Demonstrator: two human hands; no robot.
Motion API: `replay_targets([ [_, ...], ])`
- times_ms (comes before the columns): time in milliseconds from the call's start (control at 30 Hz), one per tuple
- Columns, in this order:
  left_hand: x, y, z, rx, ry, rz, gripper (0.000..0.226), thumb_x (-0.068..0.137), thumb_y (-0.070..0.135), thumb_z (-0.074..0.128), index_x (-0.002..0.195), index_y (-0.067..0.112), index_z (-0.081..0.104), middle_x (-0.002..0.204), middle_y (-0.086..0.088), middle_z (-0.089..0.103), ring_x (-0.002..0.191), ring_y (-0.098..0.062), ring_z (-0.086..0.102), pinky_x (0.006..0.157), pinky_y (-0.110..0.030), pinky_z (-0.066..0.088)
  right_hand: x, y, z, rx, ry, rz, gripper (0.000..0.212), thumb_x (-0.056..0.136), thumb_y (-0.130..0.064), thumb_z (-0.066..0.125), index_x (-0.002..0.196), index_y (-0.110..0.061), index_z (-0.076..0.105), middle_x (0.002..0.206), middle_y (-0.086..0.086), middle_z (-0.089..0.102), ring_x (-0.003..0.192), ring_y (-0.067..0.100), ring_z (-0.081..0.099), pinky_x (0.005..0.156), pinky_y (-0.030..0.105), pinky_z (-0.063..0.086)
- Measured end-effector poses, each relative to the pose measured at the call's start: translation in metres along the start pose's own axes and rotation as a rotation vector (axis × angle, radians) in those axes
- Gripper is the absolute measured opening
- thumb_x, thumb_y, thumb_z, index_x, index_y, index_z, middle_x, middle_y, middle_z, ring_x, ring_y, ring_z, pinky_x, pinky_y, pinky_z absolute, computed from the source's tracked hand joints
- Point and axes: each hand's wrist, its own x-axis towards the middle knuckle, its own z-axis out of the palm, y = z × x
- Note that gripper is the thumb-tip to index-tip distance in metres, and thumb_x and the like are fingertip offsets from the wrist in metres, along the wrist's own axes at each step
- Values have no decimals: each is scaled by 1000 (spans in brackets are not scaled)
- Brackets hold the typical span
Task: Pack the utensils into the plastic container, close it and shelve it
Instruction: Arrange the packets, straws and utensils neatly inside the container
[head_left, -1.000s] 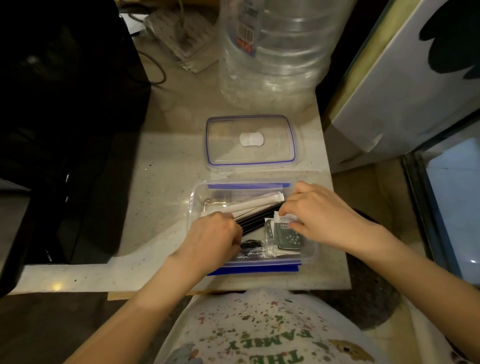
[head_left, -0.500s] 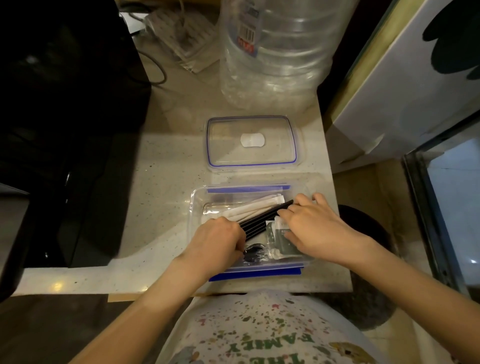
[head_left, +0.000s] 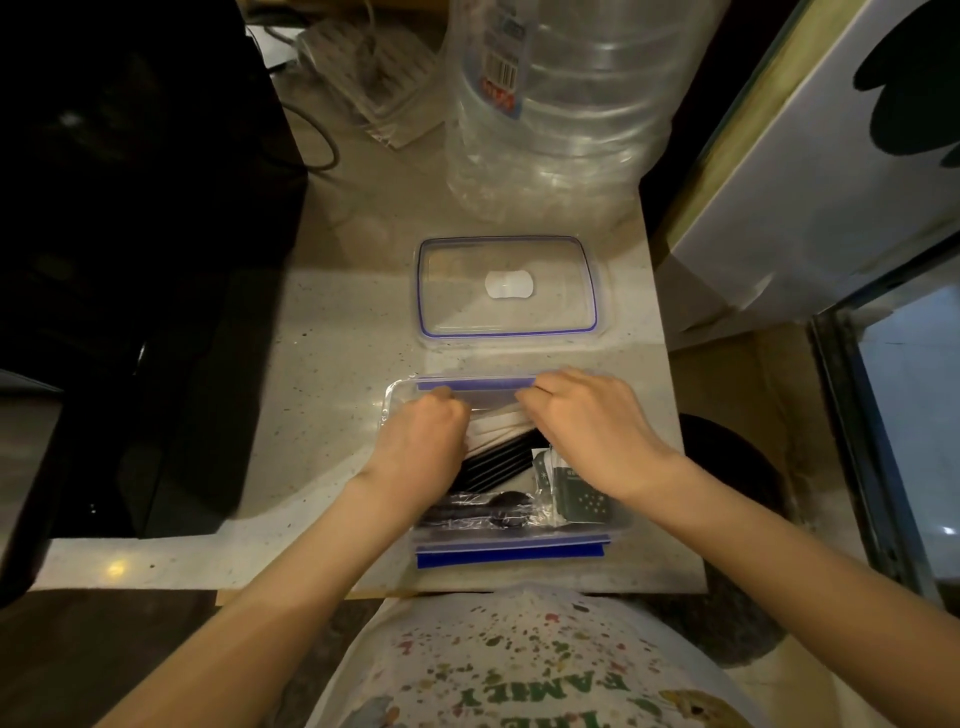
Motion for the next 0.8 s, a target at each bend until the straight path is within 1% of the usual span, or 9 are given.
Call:
replay_targets([
  [33,0,0,0,32,-5,8,14,88,10,53,99,10,62,107,-9,61,93,-24,61,80,-30,43,4,-1,3,16,-15,-21,19,87,-9,57,104,-17,61,97,-1,65,87,17,59,69,31,51],
  [100,1,0,2,77,-17,16,14,87,10,55,100,11,61,108,-8,60,93,-24,61,82,-29,43,11,-2,9,20,-47,-96,19,88,-9,55,105,-15,59,97,2,63,81,20,61,67,36,53],
  [233,0,0,3,76,-61,12,16,86,10,57,102,8,60,112,-11,57,94,-26,61,76,-31,50,14,2,16,1,-56,-172,24,88,-9,55,112,-14,57,100,3,61,78,21,61,62,37,53],
  [300,0,0,5,105,-64,13,17,86,11,59,103,8,58,112,-10,55,94,-26,62,70,-30,48,13,3,17,-6,-49,-192,27,86,-8,56,113,-12,57,99,4,60,76,21,62,57,35,52],
  [367,-1,1,6,159,-65,21,20,86,12,59,105,9,56,111,-9,54,93,-27,63,62,-30,41,13,3,18,-21,-48,-202,28,86,-7,57,114,-10,55,99,5,58,75,22,61,55,36,51],
  [433,0,2,8,189,-64,44,18,86,12,58,103,9,55,109,-9,53,92,-28,63,60,-31,38,13,2,18,-34,-54,-202,26,87,-8,55,114,-9,54,102,5,56,77,22,60,56,37,52],
  [567,3,2,10,197,-32,62,13,85,10,51,97,8,57,102,-11,62,87,-29,64,59,-32,41,14,2,19,-63,-69,-204,23,91,-11,50,113,-9,55,105,5,56,78,22,61,59,36,51],
  [700,6,2,12,219,-1,32,11,82,15,51,90,10,57,94,-10,69,85,-29,65,59,-31,34,15,4,19,-32,-69,-200,25,92,-21,44,111,-10,58,103,5,60,81,23,62,62,37,50],
  [800,10,2,13,263,35,37,10,82,14,50,88,11,58,90,-9,70,82,-27,66,59,-31,33,15,5,18,-20,-82,-188,25,92,-23,45,109,-10,59,97,6,65,80,23,64,63,36,51],
])
